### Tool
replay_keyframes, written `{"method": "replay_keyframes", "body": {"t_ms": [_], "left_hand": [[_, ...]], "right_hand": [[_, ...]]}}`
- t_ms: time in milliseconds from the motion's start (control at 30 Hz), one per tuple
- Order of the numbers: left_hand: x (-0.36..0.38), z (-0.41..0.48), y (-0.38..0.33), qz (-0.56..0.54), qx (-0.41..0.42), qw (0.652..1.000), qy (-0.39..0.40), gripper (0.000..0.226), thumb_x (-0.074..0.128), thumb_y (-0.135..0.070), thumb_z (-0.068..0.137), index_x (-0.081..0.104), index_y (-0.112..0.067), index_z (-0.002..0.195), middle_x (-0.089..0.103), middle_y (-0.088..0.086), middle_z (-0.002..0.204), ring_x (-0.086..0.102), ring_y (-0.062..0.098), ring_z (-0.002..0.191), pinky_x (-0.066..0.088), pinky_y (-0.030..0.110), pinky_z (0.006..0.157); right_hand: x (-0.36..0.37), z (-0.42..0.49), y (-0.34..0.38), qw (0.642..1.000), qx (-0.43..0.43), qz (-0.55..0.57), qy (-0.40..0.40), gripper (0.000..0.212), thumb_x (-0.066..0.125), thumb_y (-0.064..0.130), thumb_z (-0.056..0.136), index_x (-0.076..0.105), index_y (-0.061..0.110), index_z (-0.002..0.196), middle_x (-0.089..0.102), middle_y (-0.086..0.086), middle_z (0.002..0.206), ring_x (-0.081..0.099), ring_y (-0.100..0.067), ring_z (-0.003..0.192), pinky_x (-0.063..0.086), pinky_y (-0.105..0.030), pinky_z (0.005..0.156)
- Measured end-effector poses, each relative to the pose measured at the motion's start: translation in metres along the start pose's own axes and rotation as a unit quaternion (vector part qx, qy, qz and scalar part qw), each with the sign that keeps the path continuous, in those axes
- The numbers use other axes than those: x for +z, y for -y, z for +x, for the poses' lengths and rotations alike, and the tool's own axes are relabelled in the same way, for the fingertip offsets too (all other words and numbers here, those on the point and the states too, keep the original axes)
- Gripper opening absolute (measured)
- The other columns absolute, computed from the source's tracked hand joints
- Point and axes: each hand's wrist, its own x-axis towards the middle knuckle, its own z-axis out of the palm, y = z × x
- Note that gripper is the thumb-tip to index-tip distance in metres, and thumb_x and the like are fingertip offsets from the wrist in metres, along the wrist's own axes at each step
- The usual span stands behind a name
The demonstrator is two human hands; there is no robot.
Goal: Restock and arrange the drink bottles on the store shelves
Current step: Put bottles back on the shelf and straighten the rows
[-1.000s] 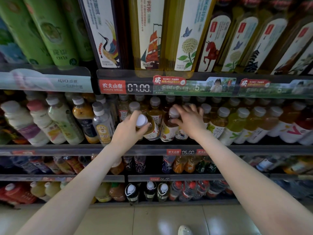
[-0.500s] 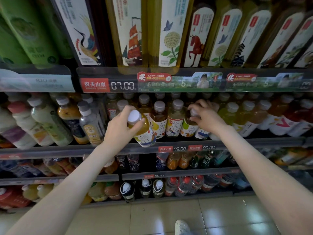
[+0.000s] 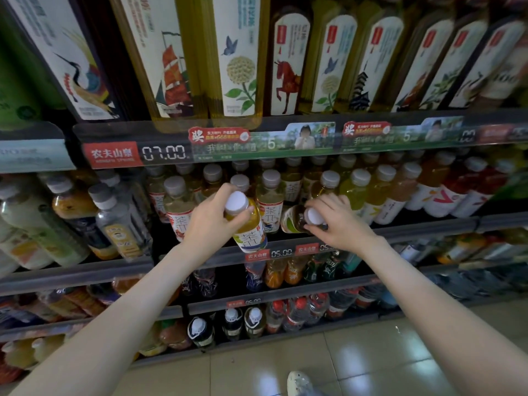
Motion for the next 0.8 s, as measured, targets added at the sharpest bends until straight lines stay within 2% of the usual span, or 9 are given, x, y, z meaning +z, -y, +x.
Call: {"method": "replay_keyframes", "body": {"t_ms": [67, 167, 233, 333, 433, 567, 700, 800], "left_hand": [[0.004, 0.003, -0.002, 0.005, 0.003, 1.000, 0.005, 0.031, 0.062, -0.039, 0.088, 0.049, -0.018, 0.106, 0.061, 0.000, 0.084, 0.057, 0.020, 0.074, 0.044, 0.033, 0.059], [0.010, 0.007, -0.005, 0.007, 0.011, 1.000, 0.011, 0.028, 0.062, -0.039, 0.089, 0.047, -0.021, 0.104, 0.060, 0.001, 0.082, 0.057, 0.021, 0.070, 0.044, 0.032, 0.056], [0.011, 0.007, -0.007, 0.006, 0.008, 1.000, 0.014, 0.026, 0.062, -0.039, 0.089, 0.045, -0.023, 0.101, 0.060, 0.001, 0.082, 0.056, 0.019, 0.068, 0.041, 0.029, 0.054], [0.009, -0.001, -0.006, -0.001, 0.003, 1.000, 0.014, 0.029, 0.062, -0.042, 0.089, 0.047, -0.023, 0.105, 0.062, 0.001, 0.082, 0.057, 0.018, 0.067, 0.044, 0.031, 0.056], [-0.001, -0.015, 0.004, -0.011, -0.020, 1.000, 0.002, 0.025, 0.063, -0.039, 0.088, 0.045, -0.029, 0.103, 0.060, -0.003, 0.079, 0.053, 0.007, 0.061, 0.038, 0.018, 0.053], [-0.022, -0.036, 0.022, 0.005, -0.037, 0.999, -0.005, 0.025, 0.066, -0.034, 0.087, 0.045, -0.029, 0.099, 0.054, -0.012, 0.066, 0.053, 0.000, 0.059, 0.037, 0.012, 0.050], [-0.042, -0.058, 0.045, 0.037, -0.063, 0.997, -0.015, 0.025, 0.065, -0.037, 0.086, 0.046, -0.028, 0.099, 0.056, -0.012, 0.070, 0.053, 0.000, 0.060, 0.034, 0.013, 0.049], [-0.056, -0.070, 0.057, 0.048, -0.081, 0.995, -0.033, 0.025, 0.067, -0.037, 0.085, 0.047, -0.029, 0.100, 0.059, -0.010, 0.074, 0.054, 0.003, 0.063, 0.037, 0.017, 0.052]], "right_hand": [[-0.005, 0.012, 0.002, 0.999, 0.022, -0.030, -0.008, 0.045, 0.073, 0.034, 0.080, 0.060, 0.013, 0.118, 0.063, -0.002, 0.109, 0.046, -0.021, 0.105, 0.018, -0.030, 0.081], [-0.011, 0.033, 0.008, 0.997, 0.069, -0.039, 0.020, 0.047, 0.064, 0.040, 0.086, 0.054, 0.019, 0.126, 0.057, 0.000, 0.123, 0.043, -0.024, 0.118, 0.019, -0.035, 0.091], [-0.013, 0.042, 0.013, 0.994, 0.088, -0.031, 0.053, 0.045, 0.059, 0.042, 0.089, 0.048, 0.020, 0.127, 0.051, 0.000, 0.126, 0.042, -0.023, 0.119, 0.025, -0.035, 0.093], [-0.020, 0.041, 0.020, 0.987, 0.111, 0.048, 0.109, 0.042, 0.060, 0.039, 0.091, 0.046, 0.016, 0.123, 0.043, -0.004, 0.131, 0.052, -0.025, 0.112, 0.044, -0.036, 0.089], [-0.031, 0.033, 0.029, 0.986, 0.091, 0.086, 0.108, 0.036, 0.061, 0.034, 0.090, 0.048, 0.015, 0.118, 0.044, 0.000, 0.123, 0.056, -0.024, 0.103, 0.048, -0.039, 0.084], [-0.054, 0.040, 0.050, 0.987, 0.052, 0.126, 0.086, 0.032, 0.064, 0.032, 0.088, 0.049, 0.018, 0.114, 0.042, 0.007, 0.108, 0.051, -0.015, 0.097, 0.045, -0.035, 0.081], [-0.056, 0.057, 0.081, 0.976, 0.026, 0.199, 0.080, 0.031, 0.065, 0.034, 0.088, 0.052, 0.019, 0.111, 0.048, 0.006, 0.108, 0.048, -0.010, 0.098, 0.037, -0.025, 0.080], [-0.039, 0.073, 0.107, 0.971, 0.025, 0.226, 0.066, 0.032, 0.063, 0.032, 0.090, 0.051, 0.016, 0.114, 0.051, 0.001, 0.113, 0.048, -0.014, 0.106, 0.032, -0.022, 0.082]]}}
